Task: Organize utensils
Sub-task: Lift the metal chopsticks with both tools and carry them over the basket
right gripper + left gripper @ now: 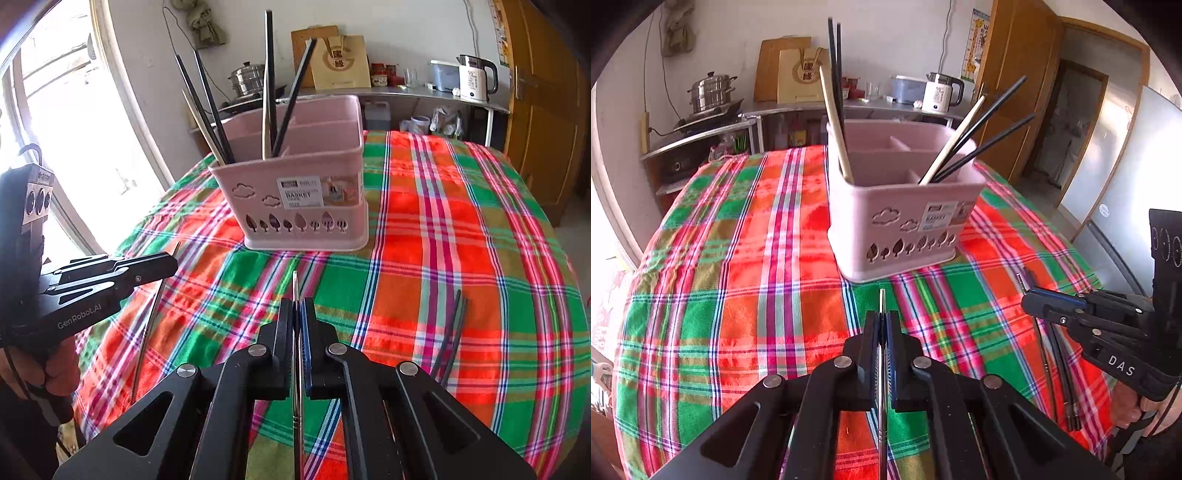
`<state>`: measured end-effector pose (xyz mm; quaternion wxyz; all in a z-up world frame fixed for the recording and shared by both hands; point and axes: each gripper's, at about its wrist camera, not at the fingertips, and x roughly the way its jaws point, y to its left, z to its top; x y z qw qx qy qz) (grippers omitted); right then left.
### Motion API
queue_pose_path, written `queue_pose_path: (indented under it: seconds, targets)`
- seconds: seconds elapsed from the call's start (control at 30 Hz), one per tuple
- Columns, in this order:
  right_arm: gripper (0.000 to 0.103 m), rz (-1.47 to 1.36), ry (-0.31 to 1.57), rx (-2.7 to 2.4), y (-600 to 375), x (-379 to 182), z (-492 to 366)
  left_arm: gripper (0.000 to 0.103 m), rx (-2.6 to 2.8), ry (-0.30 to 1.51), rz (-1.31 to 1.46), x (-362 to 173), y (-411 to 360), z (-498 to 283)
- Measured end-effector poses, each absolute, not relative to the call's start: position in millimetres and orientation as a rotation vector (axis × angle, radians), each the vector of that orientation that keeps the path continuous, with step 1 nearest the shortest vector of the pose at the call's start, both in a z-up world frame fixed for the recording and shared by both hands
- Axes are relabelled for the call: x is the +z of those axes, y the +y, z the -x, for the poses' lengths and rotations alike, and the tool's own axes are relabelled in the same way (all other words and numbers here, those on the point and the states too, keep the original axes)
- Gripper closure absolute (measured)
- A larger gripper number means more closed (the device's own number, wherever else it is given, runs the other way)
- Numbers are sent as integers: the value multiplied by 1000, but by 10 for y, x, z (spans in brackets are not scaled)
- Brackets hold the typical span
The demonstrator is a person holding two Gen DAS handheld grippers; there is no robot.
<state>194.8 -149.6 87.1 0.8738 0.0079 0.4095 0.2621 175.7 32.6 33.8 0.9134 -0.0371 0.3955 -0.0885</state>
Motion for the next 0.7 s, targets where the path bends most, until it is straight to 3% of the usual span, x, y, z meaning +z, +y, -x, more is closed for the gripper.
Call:
queue_pose_path:
  seconds: [0.37,0.7]
  targets:
    - [99,-41,700,560,-1649,1459,-1748,99,-228,673,73,1015,283,-1441]
    - [99,-39,668,568,-1691,1567,-1658,99,-255,650,77,1128,238,-1361]
